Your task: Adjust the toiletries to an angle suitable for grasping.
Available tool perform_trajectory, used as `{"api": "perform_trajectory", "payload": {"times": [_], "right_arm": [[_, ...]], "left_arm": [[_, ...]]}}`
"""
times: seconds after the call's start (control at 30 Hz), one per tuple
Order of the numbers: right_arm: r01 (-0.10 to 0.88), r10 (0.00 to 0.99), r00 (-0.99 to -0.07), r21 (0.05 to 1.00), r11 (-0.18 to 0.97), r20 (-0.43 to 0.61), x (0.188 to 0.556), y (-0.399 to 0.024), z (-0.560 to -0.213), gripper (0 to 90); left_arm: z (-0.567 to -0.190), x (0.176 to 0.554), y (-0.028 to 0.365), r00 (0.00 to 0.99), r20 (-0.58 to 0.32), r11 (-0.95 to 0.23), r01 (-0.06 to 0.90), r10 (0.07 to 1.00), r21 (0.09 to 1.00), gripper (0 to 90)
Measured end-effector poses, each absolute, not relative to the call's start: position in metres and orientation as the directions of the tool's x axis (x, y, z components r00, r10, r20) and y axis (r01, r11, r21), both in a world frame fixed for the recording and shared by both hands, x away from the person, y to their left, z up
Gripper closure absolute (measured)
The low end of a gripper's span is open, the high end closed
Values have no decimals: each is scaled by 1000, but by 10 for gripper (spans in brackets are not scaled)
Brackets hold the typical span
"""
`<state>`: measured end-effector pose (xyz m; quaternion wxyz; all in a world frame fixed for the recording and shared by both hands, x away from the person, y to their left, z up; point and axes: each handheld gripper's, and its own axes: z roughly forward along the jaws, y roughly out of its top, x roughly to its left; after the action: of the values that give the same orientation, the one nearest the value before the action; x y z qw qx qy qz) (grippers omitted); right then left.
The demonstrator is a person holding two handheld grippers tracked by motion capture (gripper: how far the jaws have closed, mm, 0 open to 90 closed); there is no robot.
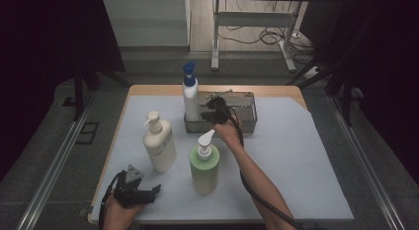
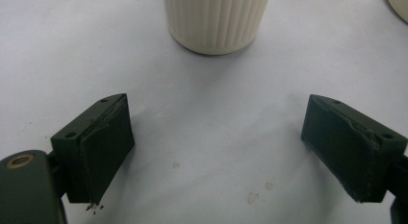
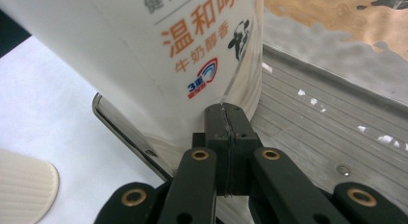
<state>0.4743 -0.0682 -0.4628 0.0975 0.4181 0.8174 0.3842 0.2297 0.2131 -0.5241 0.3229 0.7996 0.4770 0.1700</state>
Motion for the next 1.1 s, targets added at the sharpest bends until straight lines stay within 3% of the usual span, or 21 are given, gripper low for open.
{"api": "perform_trajectory", "payload": {"times": [0.37, 0.7, 0.93, 1.1], "right_arm": [[592, 757, -640, 711, 379, 130, 471, -74, -459, 799], [559, 762, -641, 735, 385, 88, 464, -82, -453, 470], [513, 735, -677, 743, 430, 42, 457, -84, -447, 339], [498, 714, -699, 740, 453, 32, 450, -87, -443, 295]], "left_arm": [[-524, 230, 213, 489, -34, -340, 652, 872, 678, 104], [-524, 230, 213, 489, -34, -339, 652, 872, 678, 105], [-524, 230, 213, 489, -34, -339, 652, 872, 678, 104], [-524, 230, 213, 488, -33, -339, 651, 872, 679, 104]]}}
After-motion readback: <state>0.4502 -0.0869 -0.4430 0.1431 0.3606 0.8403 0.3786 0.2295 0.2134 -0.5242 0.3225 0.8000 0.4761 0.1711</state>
